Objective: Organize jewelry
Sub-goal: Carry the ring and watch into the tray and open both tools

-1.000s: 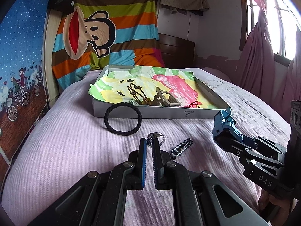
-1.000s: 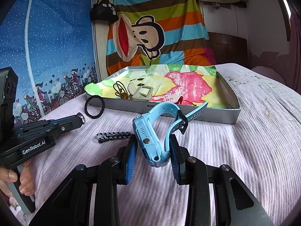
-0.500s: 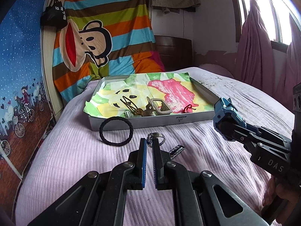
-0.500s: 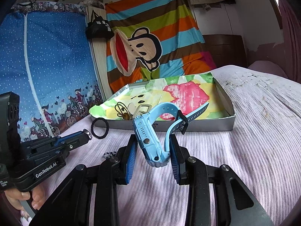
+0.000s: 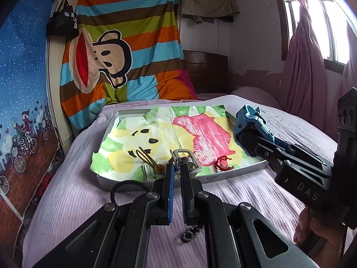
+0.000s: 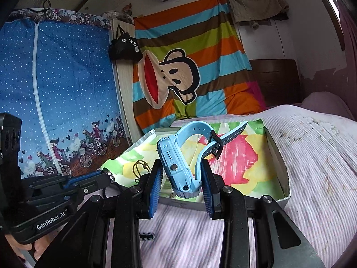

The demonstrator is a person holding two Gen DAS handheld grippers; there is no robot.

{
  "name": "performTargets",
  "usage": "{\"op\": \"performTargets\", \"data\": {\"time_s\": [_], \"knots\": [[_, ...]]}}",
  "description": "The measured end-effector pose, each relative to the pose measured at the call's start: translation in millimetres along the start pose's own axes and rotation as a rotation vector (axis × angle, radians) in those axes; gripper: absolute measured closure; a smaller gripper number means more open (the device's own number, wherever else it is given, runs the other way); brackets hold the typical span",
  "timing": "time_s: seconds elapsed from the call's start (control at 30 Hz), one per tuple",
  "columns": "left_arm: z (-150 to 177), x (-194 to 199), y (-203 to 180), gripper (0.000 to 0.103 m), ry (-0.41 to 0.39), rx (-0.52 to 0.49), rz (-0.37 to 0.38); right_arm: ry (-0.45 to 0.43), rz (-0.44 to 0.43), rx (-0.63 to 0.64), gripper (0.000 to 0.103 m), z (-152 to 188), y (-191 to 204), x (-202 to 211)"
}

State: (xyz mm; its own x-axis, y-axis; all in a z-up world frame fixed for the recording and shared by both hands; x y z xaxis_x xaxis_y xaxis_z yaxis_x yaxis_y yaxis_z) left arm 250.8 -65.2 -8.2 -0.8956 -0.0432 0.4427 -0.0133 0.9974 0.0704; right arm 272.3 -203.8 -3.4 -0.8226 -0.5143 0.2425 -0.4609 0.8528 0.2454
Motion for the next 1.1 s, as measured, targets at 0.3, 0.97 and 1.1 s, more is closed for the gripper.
{"op": "performTargets", "data": {"time_s": [0.3, 0.97, 1.1], "knots": [[-13, -60, 5, 0.097, 0.101, 0.067, -0.029, 0.098, 0.011, -0.002, 0.073, 9, -28, -39], [5, -89, 7, 0.097, 0.202, 0.063, -0.06, 0.237, 0.016, -0.044, 0.069, 44, -42, -74], [7, -89, 6, 0.096, 0.204, 0.061, -0.069, 0.233, 0.016, -0.054, 0.064, 44, -44, -73]]}}
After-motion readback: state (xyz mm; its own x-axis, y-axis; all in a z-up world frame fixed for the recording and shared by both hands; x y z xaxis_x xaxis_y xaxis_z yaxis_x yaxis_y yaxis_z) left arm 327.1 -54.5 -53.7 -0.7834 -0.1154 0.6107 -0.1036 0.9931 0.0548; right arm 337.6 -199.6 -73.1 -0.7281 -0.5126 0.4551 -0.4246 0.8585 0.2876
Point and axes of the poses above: each gripper's, at about its wrist camera, not at the fingertips, and x roughly against the way its jaws point, y to its left, z to its underside, the point moved 8 cm from there along -x, roughly the way its jaws point, and after that the axes turned 13 degrees about -z, right-handed, at the moved point
